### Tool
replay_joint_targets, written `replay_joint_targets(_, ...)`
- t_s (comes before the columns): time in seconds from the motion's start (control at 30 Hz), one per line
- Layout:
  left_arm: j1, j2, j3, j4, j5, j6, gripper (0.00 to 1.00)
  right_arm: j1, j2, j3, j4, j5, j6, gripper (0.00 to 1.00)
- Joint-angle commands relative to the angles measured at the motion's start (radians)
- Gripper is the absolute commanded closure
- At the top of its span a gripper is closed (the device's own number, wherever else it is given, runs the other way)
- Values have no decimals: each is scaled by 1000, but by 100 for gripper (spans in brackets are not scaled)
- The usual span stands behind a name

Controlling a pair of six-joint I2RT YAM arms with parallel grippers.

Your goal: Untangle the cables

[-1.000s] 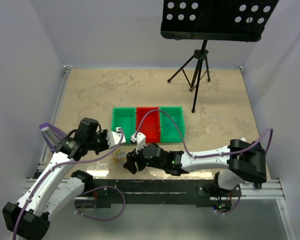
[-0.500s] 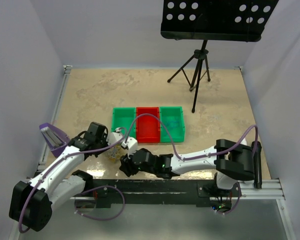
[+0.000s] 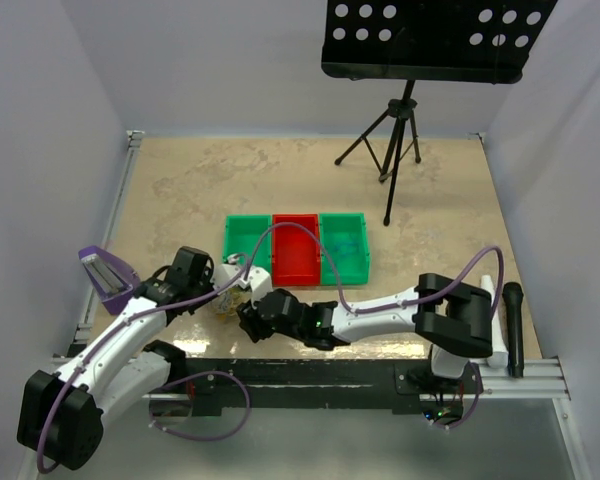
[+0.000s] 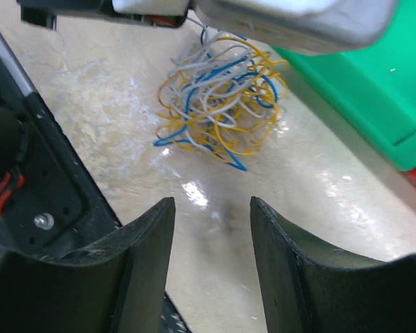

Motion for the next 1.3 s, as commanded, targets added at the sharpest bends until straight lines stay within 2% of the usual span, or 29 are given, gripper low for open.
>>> replay_joint_targets(0.0,1,-2,-13,44,3,22,100,-5,-106,-122,206,-11,-201,48)
replay_joint_targets(0.07,1,3,-16,50,8,24,100,-11,-146,-217,369,-15,-254,47)
replay_joint_targets(0.17,1,4,-16,55,16,29,100,-20,-201,-415,691,-3,-304,37)
replay_joint_targets(0.23,1,6,-20,56,22,38,100,-24,-208,-466,799,-17,-321,33)
replay_joint_targets(0.33,1,12,-18,59,31,47,100,-44,-153,-442,797,-98,-347,33)
replay_joint_targets(0.53,1,29,-9,52,34,52,100,-129,-22,-404,913,-274,-346,36)
replay_joint_targets(1.03,1,15,-10,50,37,55,100,-149,165,-261,873,-350,-438,41)
replay_joint_targets(1.27,1,24,-12,55,37,55,100,-155,255,-252,974,-328,-455,53)
